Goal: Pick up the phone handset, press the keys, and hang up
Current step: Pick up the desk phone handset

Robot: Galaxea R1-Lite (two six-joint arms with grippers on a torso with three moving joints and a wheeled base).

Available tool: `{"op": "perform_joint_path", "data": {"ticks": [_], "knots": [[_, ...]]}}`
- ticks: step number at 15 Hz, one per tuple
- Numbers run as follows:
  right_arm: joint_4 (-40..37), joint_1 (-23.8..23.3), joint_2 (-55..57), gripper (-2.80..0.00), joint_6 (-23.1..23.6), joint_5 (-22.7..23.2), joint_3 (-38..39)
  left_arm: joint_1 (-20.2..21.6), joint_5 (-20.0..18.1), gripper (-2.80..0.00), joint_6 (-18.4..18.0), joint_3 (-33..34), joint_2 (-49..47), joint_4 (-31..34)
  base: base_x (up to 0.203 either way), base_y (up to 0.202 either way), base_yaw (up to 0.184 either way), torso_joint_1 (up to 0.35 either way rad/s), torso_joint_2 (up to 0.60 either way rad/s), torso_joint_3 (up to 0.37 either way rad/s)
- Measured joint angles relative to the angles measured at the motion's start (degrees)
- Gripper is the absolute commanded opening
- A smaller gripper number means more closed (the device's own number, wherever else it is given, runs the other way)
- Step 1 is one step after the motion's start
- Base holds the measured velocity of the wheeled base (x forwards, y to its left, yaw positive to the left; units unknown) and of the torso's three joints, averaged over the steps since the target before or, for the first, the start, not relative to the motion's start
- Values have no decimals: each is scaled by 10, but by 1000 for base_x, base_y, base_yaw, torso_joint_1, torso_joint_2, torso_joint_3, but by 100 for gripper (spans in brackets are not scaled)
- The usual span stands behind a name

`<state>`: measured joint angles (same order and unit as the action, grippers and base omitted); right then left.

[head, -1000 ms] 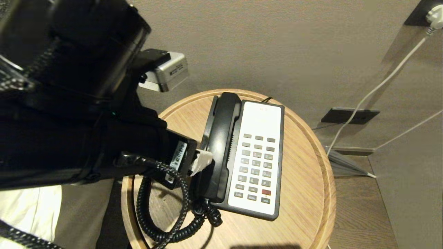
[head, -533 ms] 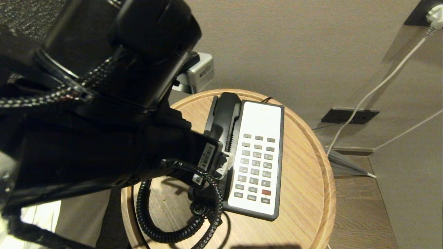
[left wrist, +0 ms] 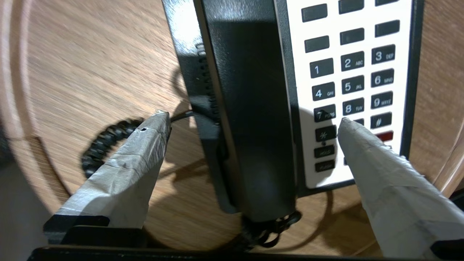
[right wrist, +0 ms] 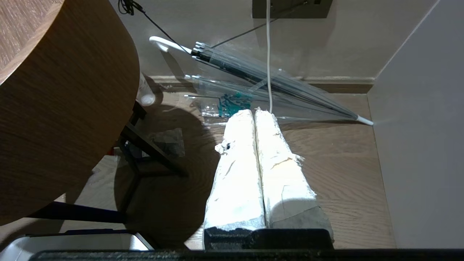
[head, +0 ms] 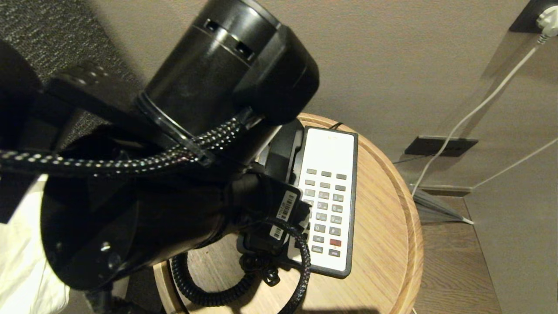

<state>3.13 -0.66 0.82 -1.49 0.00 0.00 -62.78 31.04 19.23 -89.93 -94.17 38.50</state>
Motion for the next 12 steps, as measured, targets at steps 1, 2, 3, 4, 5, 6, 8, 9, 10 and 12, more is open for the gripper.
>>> {"op": "perform_joint_path", "data": {"ticks": [1, 2, 3, 4, 5, 6, 8, 9, 10, 12], "knots": [[0, 0, 0, -280, 0, 0, 0, 0, 1, 0, 14, -1, -6, 1, 0, 0, 0, 0, 0, 0], [0, 0, 0, -280, 0, 0, 0, 0, 1, 0, 17, -1, -10, 1, 0, 0, 0, 0, 0, 0], [0, 0, 0, -280, 0, 0, 0, 1, 1, 0, 17, -2, -14, 2, 0, 0, 0, 0, 0, 0], [0, 0, 0, -280, 0, 0, 0, 1, 2, 0, 17, -3, -17, 1, 0, 0, 0, 0, 0, 0], [0, 0, 0, -280, 0, 0, 0, 1, 4, 0, 17, -2, -18, 2, 0, 0, 0, 0, 0, 0], [0, 0, 0, -280, 0, 0, 0, 2, 10, 0, 17, 0, -20, 3, 0, 0, 0, 0, 0, 0], [0, 0, 0, -280, 0, 0, 0, 4, 20, 0, 16, -1, -21, 3, 0, 0, 0, 0, 0, 0], [0, 0, 0, -280, 0, 0, 0, 5, 22, 0, 16, -4, -21, 4, 0, 0, 0, 0, 0, 0], [0, 0, 0, -280, 0, 0, 0, 7, 24, 0, 15, -6, -21, 6, 0, 0, 0, 0, 0, 0], [0, 0, 0, -280, 0, 0, 0, 9, 30, 0, 15, -18, -21, 17, 0, 0, 0, 0, 0, 0]]}}
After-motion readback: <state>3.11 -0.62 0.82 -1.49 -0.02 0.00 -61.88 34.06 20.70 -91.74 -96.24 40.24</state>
